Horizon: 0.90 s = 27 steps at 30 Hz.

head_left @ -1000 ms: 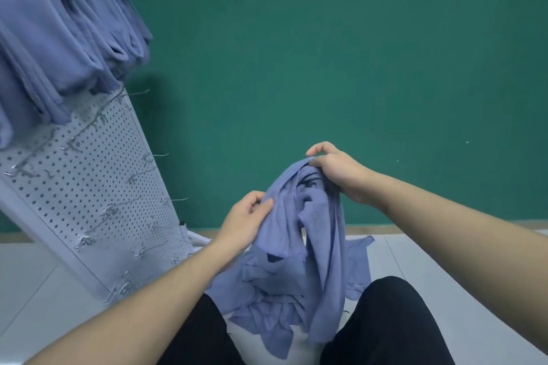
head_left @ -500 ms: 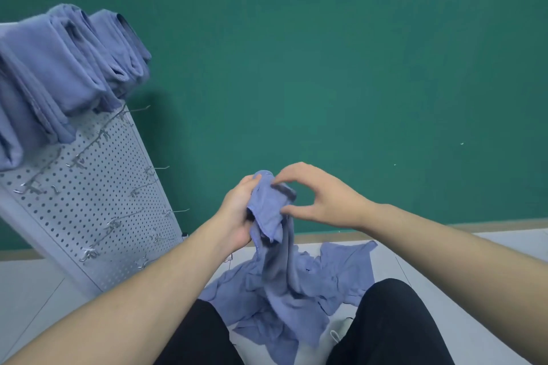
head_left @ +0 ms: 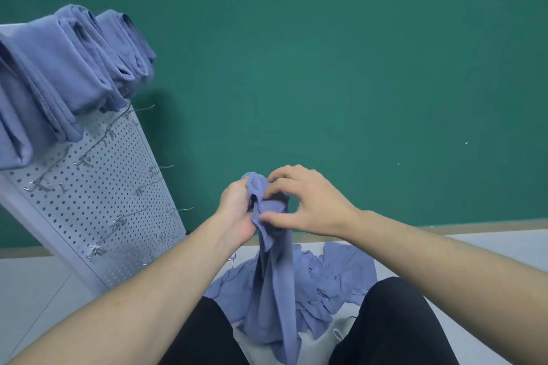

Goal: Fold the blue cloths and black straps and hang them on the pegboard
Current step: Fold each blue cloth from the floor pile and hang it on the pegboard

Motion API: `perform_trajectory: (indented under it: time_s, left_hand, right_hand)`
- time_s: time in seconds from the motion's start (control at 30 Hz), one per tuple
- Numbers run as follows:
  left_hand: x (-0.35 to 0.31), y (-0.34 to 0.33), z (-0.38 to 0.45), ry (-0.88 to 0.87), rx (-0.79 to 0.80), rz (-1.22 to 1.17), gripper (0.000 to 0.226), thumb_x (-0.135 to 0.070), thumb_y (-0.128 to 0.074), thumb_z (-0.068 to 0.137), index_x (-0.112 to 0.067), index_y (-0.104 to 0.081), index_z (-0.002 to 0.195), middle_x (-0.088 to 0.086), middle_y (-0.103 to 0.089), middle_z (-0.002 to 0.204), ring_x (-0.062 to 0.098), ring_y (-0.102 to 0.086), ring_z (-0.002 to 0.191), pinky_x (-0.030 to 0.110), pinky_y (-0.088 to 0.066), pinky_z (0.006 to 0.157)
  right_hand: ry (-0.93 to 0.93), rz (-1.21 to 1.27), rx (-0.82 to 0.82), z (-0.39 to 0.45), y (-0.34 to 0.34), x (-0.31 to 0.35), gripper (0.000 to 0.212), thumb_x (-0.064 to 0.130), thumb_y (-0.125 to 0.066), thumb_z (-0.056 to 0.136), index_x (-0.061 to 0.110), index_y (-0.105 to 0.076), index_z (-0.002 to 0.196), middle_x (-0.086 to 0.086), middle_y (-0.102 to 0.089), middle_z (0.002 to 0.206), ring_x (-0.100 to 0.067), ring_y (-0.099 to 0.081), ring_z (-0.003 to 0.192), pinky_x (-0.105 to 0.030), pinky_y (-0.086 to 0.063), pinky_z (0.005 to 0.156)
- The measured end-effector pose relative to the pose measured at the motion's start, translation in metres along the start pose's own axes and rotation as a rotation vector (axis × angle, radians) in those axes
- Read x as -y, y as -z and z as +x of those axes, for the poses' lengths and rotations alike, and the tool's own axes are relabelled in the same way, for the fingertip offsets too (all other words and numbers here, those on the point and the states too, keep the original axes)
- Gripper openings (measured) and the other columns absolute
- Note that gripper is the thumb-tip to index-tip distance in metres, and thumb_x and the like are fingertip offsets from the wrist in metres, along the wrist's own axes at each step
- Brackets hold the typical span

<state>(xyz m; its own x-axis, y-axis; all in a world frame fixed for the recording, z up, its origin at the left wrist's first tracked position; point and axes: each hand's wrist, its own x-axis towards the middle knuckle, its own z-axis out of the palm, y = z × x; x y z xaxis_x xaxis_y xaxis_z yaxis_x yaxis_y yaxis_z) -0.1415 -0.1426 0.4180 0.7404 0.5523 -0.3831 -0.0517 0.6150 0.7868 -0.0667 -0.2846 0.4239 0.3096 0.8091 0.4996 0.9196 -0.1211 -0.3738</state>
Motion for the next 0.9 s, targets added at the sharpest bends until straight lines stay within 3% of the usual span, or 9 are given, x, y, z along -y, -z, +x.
perform_trajectory:
  time_s: [0.07, 0.17, 0.23, 0.3, 0.4, 0.53, 0.67, 0.8, 0.9]
  left_hand:
    - [0.001, -0.003, 0.0, -0.021, -0.036, -0.006, 0.031, 0.007, -0.034, 0.084, -0.019, -0.026, 0.068, 0.003, -0.031, 0.065, 0.019, -0.031, 0.058, 0.031, -0.032, 0.064]
    - [0.0, -0.005, 0.003, -0.054, -0.06, 0.005, 0.039, 0.012, -0.024, 0.085, -0.02, -0.028, 0.065, 0.002, -0.027, 0.061, 0.015, -0.028, 0.045, 0.026, -0.021, 0.054]
    - [-0.001, -0.005, 0.002, -0.053, -0.059, -0.02, 0.036, 0.011, -0.027, 0.092, -0.014, -0.036, 0.068, 0.003, -0.036, 0.06, 0.015, -0.039, 0.037, 0.021, -0.033, 0.043]
    - [-0.002, -0.003, -0.002, -0.034, -0.056, -0.042, 0.03, 0.004, -0.032, 0.099, -0.01, -0.044, 0.076, 0.007, -0.048, 0.065, 0.019, -0.053, 0.039, 0.024, -0.047, 0.041]
    - [-0.007, -0.002, -0.006, -0.001, -0.031, 0.067, 0.022, -0.009, -0.038, 0.104, -0.012, -0.05, 0.086, 0.013, -0.063, 0.074, 0.027, -0.064, 0.058, 0.033, -0.055, 0.054]
    - [-0.005, -0.005, -0.009, -0.059, 0.056, 0.194, 0.027, -0.033, -0.047, 0.106, -0.014, -0.067, 0.106, 0.009, -0.075, 0.096, 0.023, -0.072, 0.082, 0.036, -0.057, 0.073]
    - [0.004, -0.011, -0.012, -0.208, 0.19, 0.139, 0.045, -0.044, -0.06, 0.098, -0.011, -0.059, 0.128, 0.017, -0.073, 0.116, 0.029, -0.072, 0.105, 0.038, -0.059, 0.081]
    - [0.016, -0.008, -0.016, -0.273, 0.173, 0.206, 0.044, -0.013, -0.072, 0.091, -0.005, -0.05, 0.129, 0.01, -0.076, 0.104, 0.016, -0.074, 0.086, 0.026, -0.056, 0.071]
    - [0.009, -0.002, -0.013, -0.27, 0.21, 0.195, 0.033, 0.002, -0.066, 0.091, -0.007, -0.058, 0.123, 0.011, -0.075, 0.108, 0.016, -0.073, 0.091, 0.025, -0.058, 0.076]
  right_hand:
    - [0.0, -0.062, 0.032, 0.0, 0.0, 0.004, 0.044, 0.068, -0.066, 0.075, 0.034, -0.066, 0.103, 0.016, -0.058, 0.114, -0.014, -0.052, 0.097, -0.033, -0.043, 0.088]
    - [0.003, -0.139, 0.05, 0.004, -0.004, 0.007, 0.029, 0.047, -0.063, 0.078, 0.028, -0.064, 0.1, 0.011, -0.061, 0.111, -0.018, -0.054, 0.092, -0.04, -0.049, 0.082]
    - [-0.039, -0.065, 0.082, 0.007, -0.003, 0.004, 0.018, 0.034, -0.062, 0.081, 0.023, -0.066, 0.095, 0.007, -0.064, 0.11, -0.019, -0.056, 0.096, -0.039, -0.049, 0.086]
    - [-0.081, 0.083, 0.133, 0.008, -0.001, 0.001, 0.009, 0.024, -0.071, 0.087, 0.017, -0.069, 0.091, 0.005, -0.066, 0.112, -0.013, -0.055, 0.101, -0.023, -0.043, 0.093]
    - [-0.169, 0.221, 0.071, 0.011, -0.001, -0.004, 0.012, 0.021, -0.078, 0.086, 0.022, -0.066, 0.083, 0.006, -0.065, 0.101, -0.008, -0.056, 0.096, -0.008, -0.036, 0.086]
    - [-0.466, 0.531, -0.07, 0.019, 0.006, -0.001, 0.017, 0.013, -0.074, 0.087, 0.015, -0.059, 0.08, -0.001, -0.066, 0.081, -0.009, -0.058, 0.074, -0.019, -0.048, 0.071]
    - [-0.684, 0.904, -0.149, 0.027, 0.009, 0.006, 0.017, 0.011, -0.074, 0.089, 0.012, -0.058, 0.082, -0.009, -0.066, 0.083, -0.016, -0.062, 0.073, -0.026, -0.057, 0.068]
    - [-0.748, 1.097, -0.136, 0.03, 0.013, 0.006, 0.007, 0.011, -0.074, 0.088, 0.009, -0.067, 0.089, -0.007, -0.07, 0.078, -0.014, -0.064, 0.064, -0.02, -0.055, 0.064]
    - [-0.709, 1.12, -0.045, 0.026, 0.018, 0.002, 0.006, 0.013, -0.067, 0.094, 0.008, -0.072, 0.096, -0.006, -0.073, 0.086, -0.012, -0.067, 0.073, -0.025, -0.059, 0.078]
